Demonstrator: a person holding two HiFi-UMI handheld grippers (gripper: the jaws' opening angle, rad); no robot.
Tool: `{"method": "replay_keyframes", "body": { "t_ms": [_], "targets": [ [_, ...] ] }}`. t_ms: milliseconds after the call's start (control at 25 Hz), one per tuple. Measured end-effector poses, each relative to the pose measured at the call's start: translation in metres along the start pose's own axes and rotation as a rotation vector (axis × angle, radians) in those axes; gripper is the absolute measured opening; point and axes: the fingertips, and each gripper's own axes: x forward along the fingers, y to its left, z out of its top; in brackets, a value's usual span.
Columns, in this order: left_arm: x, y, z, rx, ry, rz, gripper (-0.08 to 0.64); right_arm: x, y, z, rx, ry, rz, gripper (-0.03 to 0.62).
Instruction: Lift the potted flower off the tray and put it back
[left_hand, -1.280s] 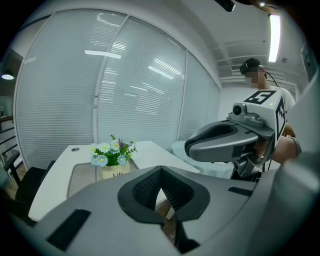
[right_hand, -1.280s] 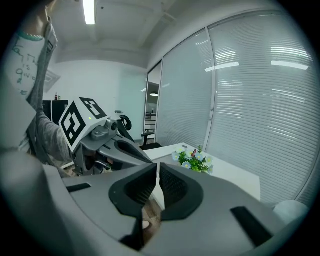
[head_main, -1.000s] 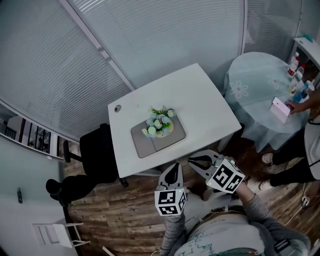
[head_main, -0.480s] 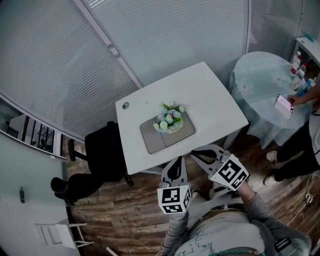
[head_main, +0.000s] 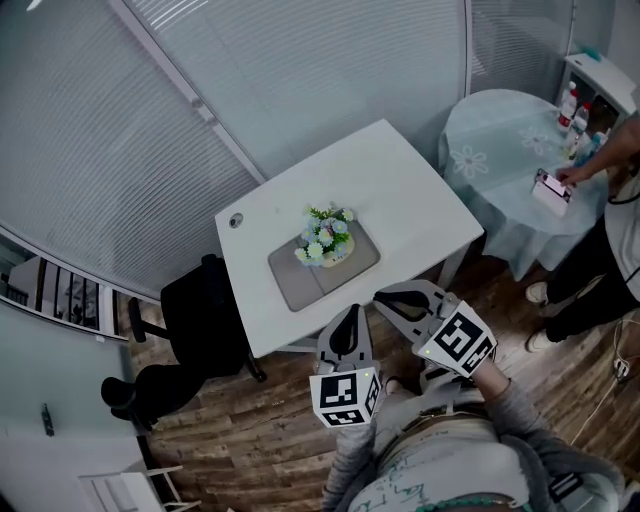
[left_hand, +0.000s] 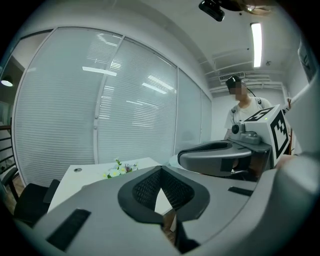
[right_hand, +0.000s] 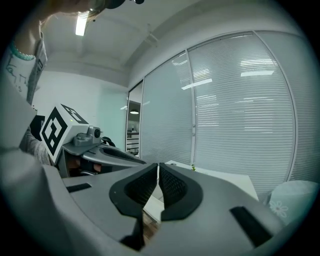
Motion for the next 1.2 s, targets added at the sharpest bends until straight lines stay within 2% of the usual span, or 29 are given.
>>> {"method": "replay_keyframes", "body": {
  "t_ms": [360, 1200],
  "targets": [
    [0.001, -0.012, 0.005, 0.013, -0.008, -0.034, 0.01, -0.008, 0.005, 0.001, -0.04, 0.022, -0.013, 0.023],
    [0.017, -0.012, 0.002, 0.032, 0.025, -0.009, 0.011, 0.001, -0.006, -0.003, -0.069, 0.039, 0.035, 0.023]
  ]
}}
